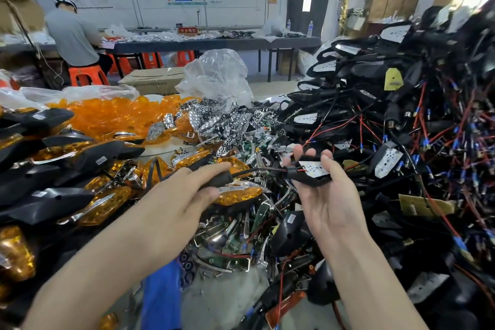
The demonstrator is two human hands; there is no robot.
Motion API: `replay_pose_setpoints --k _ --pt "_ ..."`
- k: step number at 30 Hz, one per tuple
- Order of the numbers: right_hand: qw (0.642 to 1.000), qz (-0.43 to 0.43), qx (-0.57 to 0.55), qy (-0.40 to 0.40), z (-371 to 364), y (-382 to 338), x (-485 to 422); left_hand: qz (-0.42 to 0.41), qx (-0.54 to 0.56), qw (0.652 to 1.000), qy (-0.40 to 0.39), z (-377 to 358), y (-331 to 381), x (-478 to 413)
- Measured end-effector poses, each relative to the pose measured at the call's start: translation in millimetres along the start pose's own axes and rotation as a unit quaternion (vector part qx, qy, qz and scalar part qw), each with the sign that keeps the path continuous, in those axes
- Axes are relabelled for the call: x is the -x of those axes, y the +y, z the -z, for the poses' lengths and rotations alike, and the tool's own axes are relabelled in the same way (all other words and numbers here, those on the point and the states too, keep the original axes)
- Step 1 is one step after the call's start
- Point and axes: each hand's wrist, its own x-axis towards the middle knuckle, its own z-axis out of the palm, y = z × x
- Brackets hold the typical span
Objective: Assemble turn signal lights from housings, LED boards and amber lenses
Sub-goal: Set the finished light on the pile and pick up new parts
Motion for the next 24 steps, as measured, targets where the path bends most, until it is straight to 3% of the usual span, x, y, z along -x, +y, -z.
replay_pose_setpoints --k 9,17,24 --pt "0.999 -0.015 0.034 -0.032 -1.4 16.5 6.7 -0.023 -0.014 0.998 -0.051 3.7 -4.3 1.2" --pt "0.999 -0.014 0.022 -0.035 -3.0 25.9 7.7 -0.040 0.052 0.997 -0.027 -11.3 -7.0 -4.2" --pt "0.997 -0.023 0.031 -0.068 -2.3 28.5 11.0 -0.064 -0.012 0.998 -0.019 -12.6 -0.8 -4.1"
